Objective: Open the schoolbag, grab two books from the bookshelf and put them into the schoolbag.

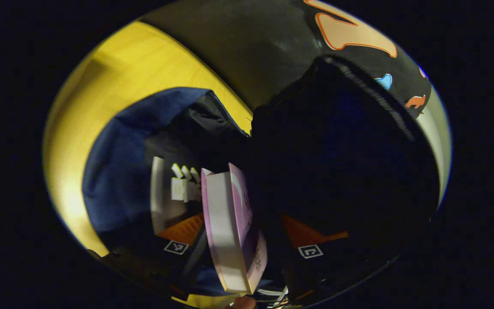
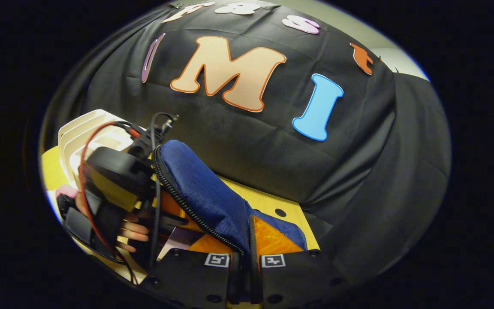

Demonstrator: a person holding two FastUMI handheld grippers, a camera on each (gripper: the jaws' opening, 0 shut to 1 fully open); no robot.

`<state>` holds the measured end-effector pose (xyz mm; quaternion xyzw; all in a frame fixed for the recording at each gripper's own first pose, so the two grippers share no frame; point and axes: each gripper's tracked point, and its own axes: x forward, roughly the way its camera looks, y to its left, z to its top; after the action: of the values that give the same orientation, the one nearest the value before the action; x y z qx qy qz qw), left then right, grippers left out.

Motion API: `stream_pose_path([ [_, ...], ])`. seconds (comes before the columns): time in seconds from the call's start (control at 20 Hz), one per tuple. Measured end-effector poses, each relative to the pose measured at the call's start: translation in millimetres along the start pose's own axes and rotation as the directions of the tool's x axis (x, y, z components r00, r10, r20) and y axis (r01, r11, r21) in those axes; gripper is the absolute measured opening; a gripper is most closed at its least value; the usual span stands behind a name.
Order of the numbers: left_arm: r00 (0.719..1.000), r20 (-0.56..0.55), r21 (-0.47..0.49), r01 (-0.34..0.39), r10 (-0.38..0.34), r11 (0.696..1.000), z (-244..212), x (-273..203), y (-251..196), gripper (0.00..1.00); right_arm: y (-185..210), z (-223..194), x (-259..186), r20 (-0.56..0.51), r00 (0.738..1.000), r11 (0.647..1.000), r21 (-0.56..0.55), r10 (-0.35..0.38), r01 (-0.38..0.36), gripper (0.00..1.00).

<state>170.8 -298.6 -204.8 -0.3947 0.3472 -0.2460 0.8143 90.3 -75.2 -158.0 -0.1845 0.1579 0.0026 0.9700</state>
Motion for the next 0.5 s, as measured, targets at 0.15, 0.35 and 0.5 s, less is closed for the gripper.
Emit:
stream_pose_path([
  [0.15, 0.998, 0.026, 0.078, -0.063, 0.061, 0.995, -2.7, -36.6, -6.7, 0.85, -6.8, -6.5, -4.1, -0.032, 0.999, 0.998, 0.062, 0.007, -0.005, 0.13],
  [0.35, 0.990, 0.054, 0.241, -0.141, 0.132, 0.960, -6.6, -87.8, -26.8, 0.89, -1.2, -13.8, -14.6, -0.059, 0.997, 0.993, 0.109, 0.051, -0.044, 0.19],
  [0.5, 0.981, 0.095, 0.314, -0.192, 0.170, 0.930, -3.3, -125.3, -36.7, 0.96, 11.2, -20.6, -26.0, -0.080, 0.993, 0.985, 0.154, 0.085, -0.072, 0.42],
])
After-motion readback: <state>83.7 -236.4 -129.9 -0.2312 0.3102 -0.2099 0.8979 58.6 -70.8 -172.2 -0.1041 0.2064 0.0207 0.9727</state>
